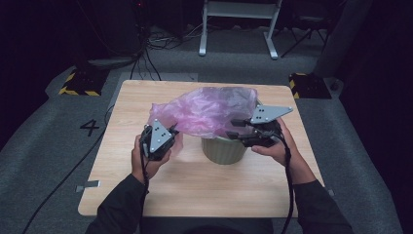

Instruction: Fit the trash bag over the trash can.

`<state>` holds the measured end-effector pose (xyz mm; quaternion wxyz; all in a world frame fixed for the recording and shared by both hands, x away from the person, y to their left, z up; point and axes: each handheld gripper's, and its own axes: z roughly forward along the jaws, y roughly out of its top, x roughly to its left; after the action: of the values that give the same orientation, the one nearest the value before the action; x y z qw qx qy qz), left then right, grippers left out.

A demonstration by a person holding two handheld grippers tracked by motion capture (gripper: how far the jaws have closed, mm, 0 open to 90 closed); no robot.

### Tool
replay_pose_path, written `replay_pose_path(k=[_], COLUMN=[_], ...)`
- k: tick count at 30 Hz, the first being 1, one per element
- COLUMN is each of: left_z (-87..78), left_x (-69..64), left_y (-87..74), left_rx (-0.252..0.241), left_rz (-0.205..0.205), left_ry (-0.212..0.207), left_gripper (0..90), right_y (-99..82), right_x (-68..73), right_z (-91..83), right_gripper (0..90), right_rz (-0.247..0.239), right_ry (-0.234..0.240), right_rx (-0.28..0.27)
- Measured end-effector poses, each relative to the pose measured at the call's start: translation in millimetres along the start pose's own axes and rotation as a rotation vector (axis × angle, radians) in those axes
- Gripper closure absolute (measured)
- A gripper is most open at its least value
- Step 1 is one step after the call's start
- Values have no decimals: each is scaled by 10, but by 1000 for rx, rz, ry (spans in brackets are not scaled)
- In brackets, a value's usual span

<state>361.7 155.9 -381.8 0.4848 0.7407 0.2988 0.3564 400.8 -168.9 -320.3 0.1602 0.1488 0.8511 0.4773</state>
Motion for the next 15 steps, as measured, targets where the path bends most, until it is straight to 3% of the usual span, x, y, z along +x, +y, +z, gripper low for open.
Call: replay_pose_path(k=[4,7,9,11,15], left_z=[-136,-196,-218,-213,-173], left_x=[133,190,204,191,136], left_y=[32,42,52,68,104], left_rx=[-45,-68,-85,-88,-101], left_rz=[-7,-12,-11,-2,5], left_ry=[5,12,-3,-12,-31], left_gripper=[897,897,897,897,897], right_y=[28,61,100,141,171], right_x=[-81,-174,-281,-376,-504], right_z=[-169,-247,-250,-194,0], right_gripper=[403,391,376,366,434], right_rz=[31,49,66,70,57], right_ry=[-58,-132,-209,-255,-255], right_rx=[-52,-75,-68,-37,56])
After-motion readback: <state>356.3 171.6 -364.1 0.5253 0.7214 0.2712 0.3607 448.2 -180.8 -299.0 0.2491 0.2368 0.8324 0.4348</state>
